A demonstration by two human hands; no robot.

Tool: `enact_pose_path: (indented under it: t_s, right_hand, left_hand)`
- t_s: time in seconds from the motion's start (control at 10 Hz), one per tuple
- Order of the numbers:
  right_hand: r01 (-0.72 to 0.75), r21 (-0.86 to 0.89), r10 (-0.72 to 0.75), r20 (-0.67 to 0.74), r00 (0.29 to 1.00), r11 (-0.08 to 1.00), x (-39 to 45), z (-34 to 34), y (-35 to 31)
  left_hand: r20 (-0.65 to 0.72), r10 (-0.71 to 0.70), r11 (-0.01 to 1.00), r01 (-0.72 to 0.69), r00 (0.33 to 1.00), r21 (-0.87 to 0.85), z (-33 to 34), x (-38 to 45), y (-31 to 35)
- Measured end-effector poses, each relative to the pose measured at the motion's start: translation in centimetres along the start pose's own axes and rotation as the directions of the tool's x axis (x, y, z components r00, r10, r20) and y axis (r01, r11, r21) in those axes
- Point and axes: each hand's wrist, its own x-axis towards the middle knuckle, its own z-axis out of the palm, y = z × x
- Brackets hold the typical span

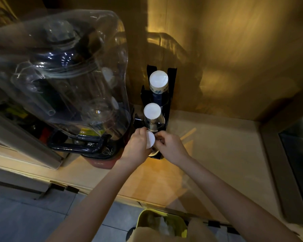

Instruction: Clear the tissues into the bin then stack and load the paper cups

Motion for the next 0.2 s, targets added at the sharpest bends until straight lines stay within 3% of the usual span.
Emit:
enact_pose_path:
  t_s: [0.1, 0.2]
  right_hand:
    - [-0.152, 0.403, 0.185, -0.045, 0.982, 0.903, 0.2, -2.2, -1.5]
    - [-0.08, 0.782, 0.268, -0.115, 0.957, 0.619, -0.1, -7.3, -4.0]
  left_hand:
    - [0.091, -0.013, 0.999, 0.01, 0.996, 0.031, -1.4, 0.4, 1.0]
    - [0.085, 0.026, 0.998, -0.03, 0.996, 0.05, -4.6, 1.8, 2.5]
